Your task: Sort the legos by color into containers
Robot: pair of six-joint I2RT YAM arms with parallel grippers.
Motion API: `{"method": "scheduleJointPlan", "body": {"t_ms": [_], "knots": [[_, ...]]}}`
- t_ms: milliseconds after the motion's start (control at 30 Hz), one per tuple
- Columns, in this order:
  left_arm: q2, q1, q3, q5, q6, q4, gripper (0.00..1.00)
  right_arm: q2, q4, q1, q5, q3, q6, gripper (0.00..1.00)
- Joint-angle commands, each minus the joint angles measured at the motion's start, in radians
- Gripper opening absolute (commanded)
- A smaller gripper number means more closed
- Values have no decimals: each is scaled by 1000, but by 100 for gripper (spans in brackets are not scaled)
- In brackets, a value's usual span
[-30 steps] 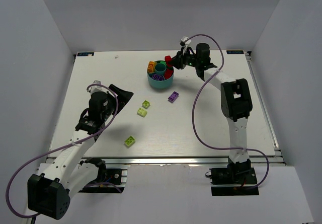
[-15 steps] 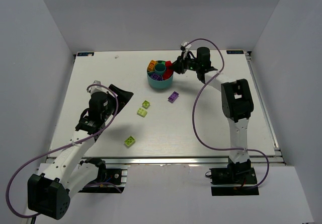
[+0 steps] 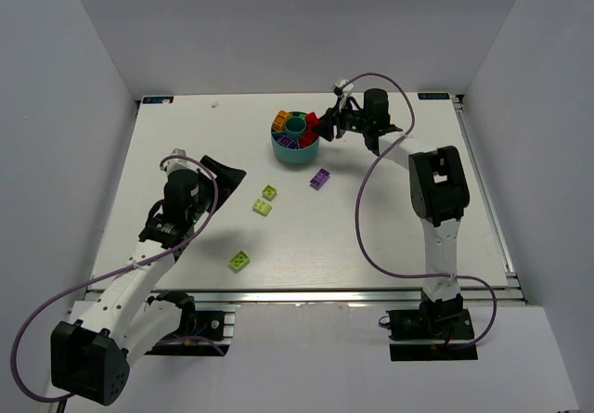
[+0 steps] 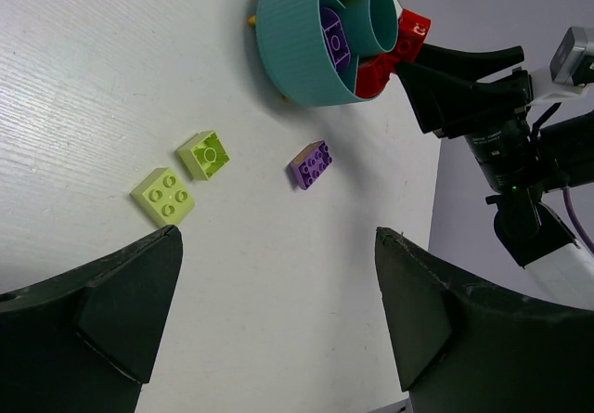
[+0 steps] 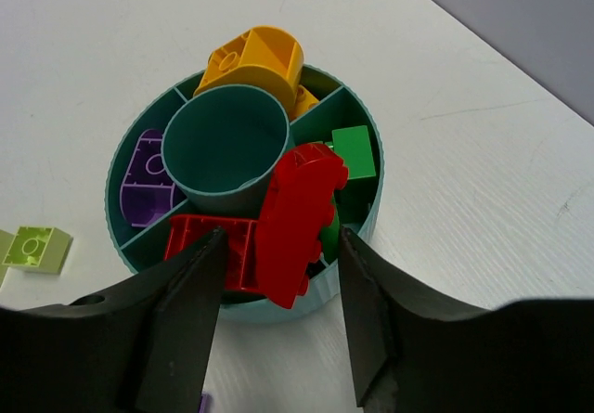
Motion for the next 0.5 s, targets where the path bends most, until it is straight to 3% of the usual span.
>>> {"method": "scheduleJointPlan", "body": {"t_ms": [0,267,467], "knots": [[-10,4,-6,-8,1,9,94,-76,29,-4,1,-18,-7,57],[-8,4,-10,-5,1,15,94,-96,40,-4,1,-29,2,57],[-7,4,-10,-5,2,15,94,-82,41,-4,14,-9,13,47]]}}
